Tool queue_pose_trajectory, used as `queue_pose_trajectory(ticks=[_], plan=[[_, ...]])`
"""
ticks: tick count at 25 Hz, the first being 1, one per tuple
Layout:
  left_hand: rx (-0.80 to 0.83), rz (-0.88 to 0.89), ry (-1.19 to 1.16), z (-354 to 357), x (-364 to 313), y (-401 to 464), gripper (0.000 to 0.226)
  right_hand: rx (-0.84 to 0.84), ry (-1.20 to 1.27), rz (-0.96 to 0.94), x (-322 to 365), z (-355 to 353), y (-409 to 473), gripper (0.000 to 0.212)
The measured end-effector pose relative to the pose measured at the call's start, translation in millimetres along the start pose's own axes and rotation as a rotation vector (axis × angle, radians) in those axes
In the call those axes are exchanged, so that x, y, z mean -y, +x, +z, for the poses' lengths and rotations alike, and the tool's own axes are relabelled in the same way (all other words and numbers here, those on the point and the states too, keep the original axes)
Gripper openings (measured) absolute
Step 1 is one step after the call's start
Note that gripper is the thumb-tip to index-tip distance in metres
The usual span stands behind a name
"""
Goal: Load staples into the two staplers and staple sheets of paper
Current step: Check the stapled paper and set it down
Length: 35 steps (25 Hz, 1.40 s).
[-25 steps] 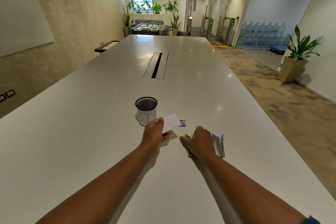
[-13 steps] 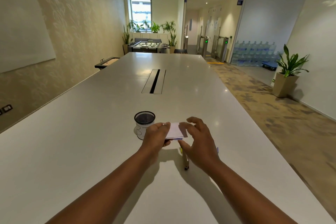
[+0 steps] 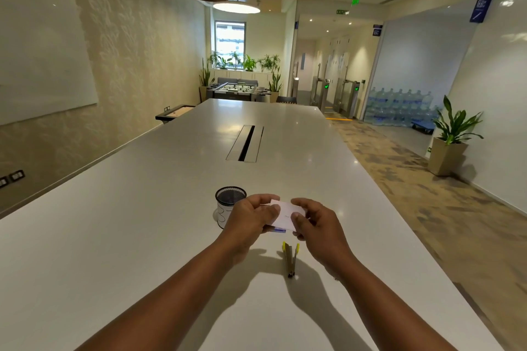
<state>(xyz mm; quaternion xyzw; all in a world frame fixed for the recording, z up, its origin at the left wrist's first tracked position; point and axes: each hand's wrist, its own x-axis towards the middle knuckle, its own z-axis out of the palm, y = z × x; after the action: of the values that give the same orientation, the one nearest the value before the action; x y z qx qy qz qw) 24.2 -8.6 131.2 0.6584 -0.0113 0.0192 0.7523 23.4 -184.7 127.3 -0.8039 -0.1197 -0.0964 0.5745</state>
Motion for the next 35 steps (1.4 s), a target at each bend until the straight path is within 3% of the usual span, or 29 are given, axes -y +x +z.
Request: queue_pose_trajectory(ticks=[3, 6, 9, 16, 21, 27, 32, 35], plan=[[-0.032, 0.033, 0.038, -1, 0, -2, 0.022, -0.066, 0.188, 0.052, 5, -1, -2, 0.022], [-0.05, 0.065, 0.049, 0, -2, -1, 0.018, -0.095, 0.242, 0.039, 8, -2, -1, 0.016], [0.016, 0.022, 0.002, 1, -3, 3, 0.02, -0.09, 0.245, 0.051, 8, -1, -1, 0.026], [0.072, -0.034, -0.034, 4, 4, 1, 0.025, -0.101, 0.285, 0.094, 1, -2, -11, 0.027], [0.066, -0.065, 0.012, 7, 13, -6, 0.03, -0.086, 0.305, 0.141, -7, 3, -24, 0.028], [0.036, -0.114, 0.004, 9, 25, -16, 0.018, -0.065, 0.288, 0.161, -19, 7, -37, 0.029], [-0.104, -0.278, -0.153, 15, 24, -16, 0.011, -0.066, 0.276, 0.164, -21, 6, -39, 0.029], [-0.007, -0.261, -0.131, 12, 25, -17, 0.016, -0.081, 0.284, 0.185, -21, 5, -38, 0.029]])
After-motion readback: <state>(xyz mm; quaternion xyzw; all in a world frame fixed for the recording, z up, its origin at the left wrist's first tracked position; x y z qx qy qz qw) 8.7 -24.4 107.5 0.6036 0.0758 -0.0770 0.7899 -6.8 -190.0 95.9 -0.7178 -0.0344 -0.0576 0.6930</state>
